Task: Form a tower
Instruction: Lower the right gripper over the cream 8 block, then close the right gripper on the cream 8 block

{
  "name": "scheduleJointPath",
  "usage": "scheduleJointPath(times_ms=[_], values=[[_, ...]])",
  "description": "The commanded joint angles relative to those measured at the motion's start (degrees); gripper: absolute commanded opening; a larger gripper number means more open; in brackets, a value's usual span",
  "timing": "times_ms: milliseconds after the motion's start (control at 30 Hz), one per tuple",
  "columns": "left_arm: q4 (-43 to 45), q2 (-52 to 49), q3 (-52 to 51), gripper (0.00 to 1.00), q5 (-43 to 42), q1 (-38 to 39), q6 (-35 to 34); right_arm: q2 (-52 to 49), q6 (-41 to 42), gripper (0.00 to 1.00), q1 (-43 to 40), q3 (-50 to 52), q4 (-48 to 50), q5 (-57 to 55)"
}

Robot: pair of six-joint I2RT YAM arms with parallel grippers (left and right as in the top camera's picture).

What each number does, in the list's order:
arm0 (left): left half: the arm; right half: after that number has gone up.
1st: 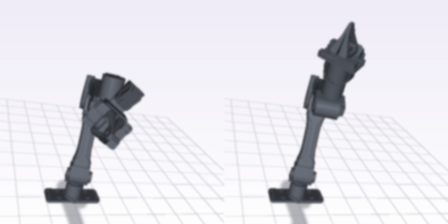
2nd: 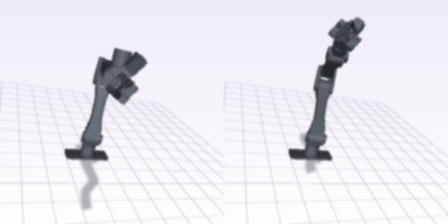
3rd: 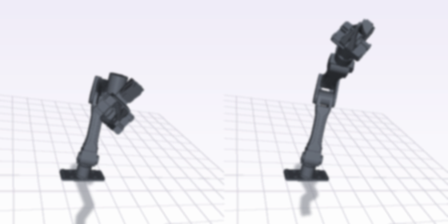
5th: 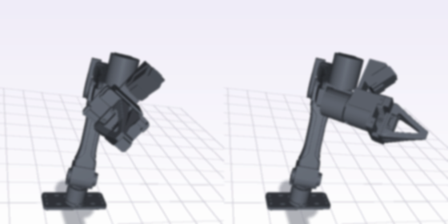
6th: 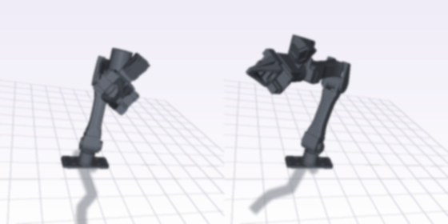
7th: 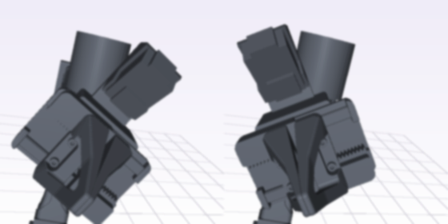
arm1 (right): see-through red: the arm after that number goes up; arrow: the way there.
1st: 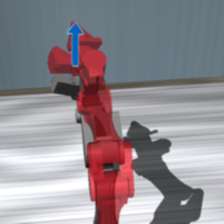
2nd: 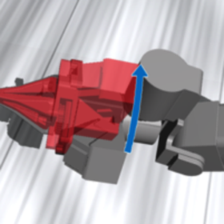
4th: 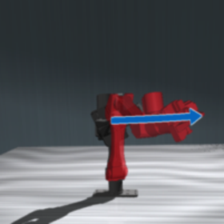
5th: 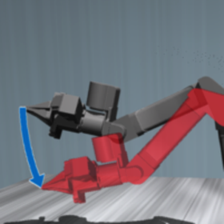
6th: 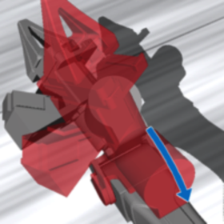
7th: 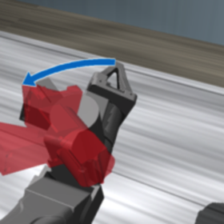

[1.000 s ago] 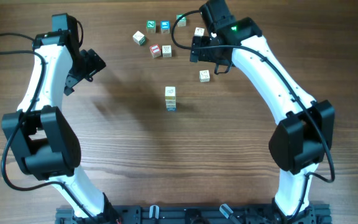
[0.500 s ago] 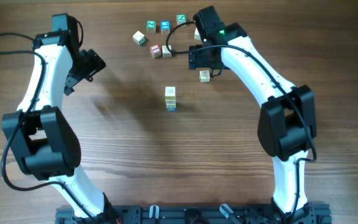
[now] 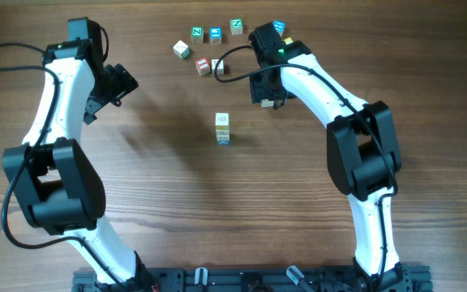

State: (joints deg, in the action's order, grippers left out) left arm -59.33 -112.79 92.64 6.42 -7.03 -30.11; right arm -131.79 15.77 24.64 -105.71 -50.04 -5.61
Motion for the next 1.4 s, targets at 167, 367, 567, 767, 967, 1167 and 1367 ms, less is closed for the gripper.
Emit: scheduleJointPath(times_ms=[167,367,567,767,967,1167,1367], values=[[0.00,1.68,0.90,1.00,0.74,-0.07,0.04,-0.87,-0.55,0.48,-0.24,0.42,-0.52,2.32],[0.00,1.68,0.90,1.00,0.76,-0.07,0.04,-0.87,0.96,0.71,-0.24,0.42,-1.40,3.34],[0.00,1.68,0.90,1.00,0.76,-0.07,0.04,-0.87,0.94,0.47,-0.24,0.42,-1.88,3.32],[0.00,1.68,0.90,1.00,0.76,-0.07,0.04,-0.87,0.94,0.80,-0.24,0.42,-1.79,3.34],[0.00,1.68,0.90,1.00,0.76,-0.07,0.04,-0.90,0.92,0.60,-0.24,0.42,-1.62,3.56],[0.00,1.68,0.90,1.00,0.76,-0.07,0.04,-0.90,0.96,0.43,-0.24,0.42,-1.97,4.87],[0.00,1.68,0.90,1.00,0.74,-0.07,0.04,-0.90,0.96,0.45,-0.28,0.42,-1.95,5.70]])
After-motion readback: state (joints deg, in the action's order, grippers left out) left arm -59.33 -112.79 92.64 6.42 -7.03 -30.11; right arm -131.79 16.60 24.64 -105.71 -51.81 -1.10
